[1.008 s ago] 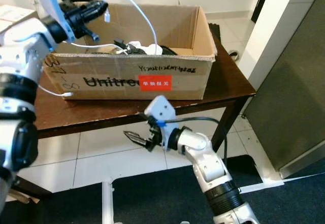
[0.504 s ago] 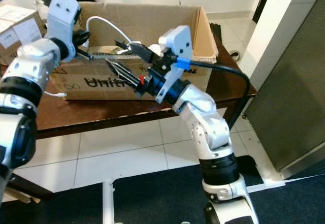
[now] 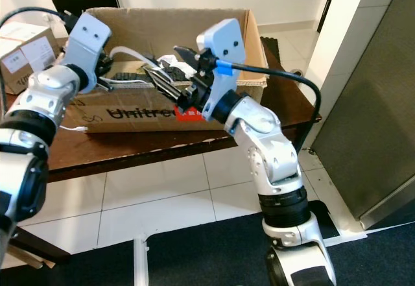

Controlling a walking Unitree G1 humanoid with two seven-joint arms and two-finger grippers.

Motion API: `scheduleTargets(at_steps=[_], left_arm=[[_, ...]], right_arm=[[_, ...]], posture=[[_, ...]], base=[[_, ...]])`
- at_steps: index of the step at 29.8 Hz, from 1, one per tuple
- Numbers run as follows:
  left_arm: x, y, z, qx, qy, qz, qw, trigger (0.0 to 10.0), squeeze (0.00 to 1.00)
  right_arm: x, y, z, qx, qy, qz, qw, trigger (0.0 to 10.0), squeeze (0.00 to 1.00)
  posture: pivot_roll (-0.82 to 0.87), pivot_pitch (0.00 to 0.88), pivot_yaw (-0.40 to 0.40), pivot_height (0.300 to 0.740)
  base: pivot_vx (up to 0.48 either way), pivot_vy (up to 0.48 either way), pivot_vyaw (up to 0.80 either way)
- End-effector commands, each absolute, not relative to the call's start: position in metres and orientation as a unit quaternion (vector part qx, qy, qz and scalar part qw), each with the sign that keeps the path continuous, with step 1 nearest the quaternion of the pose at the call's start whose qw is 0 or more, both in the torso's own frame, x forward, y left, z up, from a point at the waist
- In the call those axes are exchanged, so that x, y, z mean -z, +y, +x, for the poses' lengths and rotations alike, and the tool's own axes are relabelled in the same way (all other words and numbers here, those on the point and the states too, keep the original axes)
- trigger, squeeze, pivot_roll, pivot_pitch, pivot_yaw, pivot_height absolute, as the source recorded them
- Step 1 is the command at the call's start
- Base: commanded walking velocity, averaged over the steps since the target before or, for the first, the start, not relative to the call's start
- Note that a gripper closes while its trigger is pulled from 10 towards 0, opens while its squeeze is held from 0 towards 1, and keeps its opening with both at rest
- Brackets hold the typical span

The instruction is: Picking trash to rubbish bin

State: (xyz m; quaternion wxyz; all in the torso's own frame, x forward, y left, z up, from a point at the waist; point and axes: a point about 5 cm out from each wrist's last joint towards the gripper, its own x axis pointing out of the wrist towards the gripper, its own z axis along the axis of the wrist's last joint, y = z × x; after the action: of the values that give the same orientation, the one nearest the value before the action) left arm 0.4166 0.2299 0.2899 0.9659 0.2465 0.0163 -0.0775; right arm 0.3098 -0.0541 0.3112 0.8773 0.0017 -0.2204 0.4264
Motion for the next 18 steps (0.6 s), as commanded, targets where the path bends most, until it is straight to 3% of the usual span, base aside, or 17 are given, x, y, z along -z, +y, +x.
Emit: scheduleTargets(at_steps=[1, 9, 10, 11, 12, 18], left_arm=[[-0.255, 0.236, 0.414, 0.074, 0.087, 0.221, 0.969, 10.0, 1.00], [-0.282, 0.241, 0.415, 0.047, 0.041, 0.194, 0.979, 10.0, 1.00], [-0.289, 0.244, 0.415, 0.040, 0.031, 0.186, 0.981, 10.0, 0.52], [-0.289, 0.244, 0.415, 0.040, 0.031, 0.186, 0.981, 10.0, 0.52], [-0.295, 0.245, 0.415, 0.043, 0.025, 0.184, 0.982, 10.0, 0.00], [-0.323, 0.247, 0.411, 0.087, -0.014, 0.193, 0.977, 10.0, 0.00]], right_arm=[[-0.315, -0.051, 0.307, -0.434, -0.224, 0.000, 0.873, 10.0, 0.00], [-0.318, -0.052, 0.308, -0.430, -0.229, 0.001, 0.873, 10.0, 0.00], [-0.319, -0.052, 0.308, -0.430, -0.230, 0.002, 0.873, 10.0, 0.00], [-0.319, -0.052, 0.308, -0.430, -0.230, 0.002, 0.873, 10.0, 0.00], [-0.319, -0.053, 0.308, -0.431, -0.229, 0.003, 0.873, 10.0, 0.00], [-0.319, -0.053, 0.307, -0.439, -0.229, 0.005, 0.869, 10.0, 0.00]], posture=[[-0.01, 0.142, 0.016, 0.740], [0.00, 0.141, 0.013, 0.740], [0.00, 0.141, 0.013, 0.740], [0.00, 0.141, 0.013, 0.740], [0.00, 0.141, 0.009, 0.740], [0.00, 0.140, 0.009, 0.740]], base=[[0.000, 0.000, 0.00], [0.000, 0.000, 0.00], [0.000, 0.000, 0.00], [0.000, 0.000, 0.00], [0.000, 0.000, 0.00], [0.000, 0.000, 0.00]])
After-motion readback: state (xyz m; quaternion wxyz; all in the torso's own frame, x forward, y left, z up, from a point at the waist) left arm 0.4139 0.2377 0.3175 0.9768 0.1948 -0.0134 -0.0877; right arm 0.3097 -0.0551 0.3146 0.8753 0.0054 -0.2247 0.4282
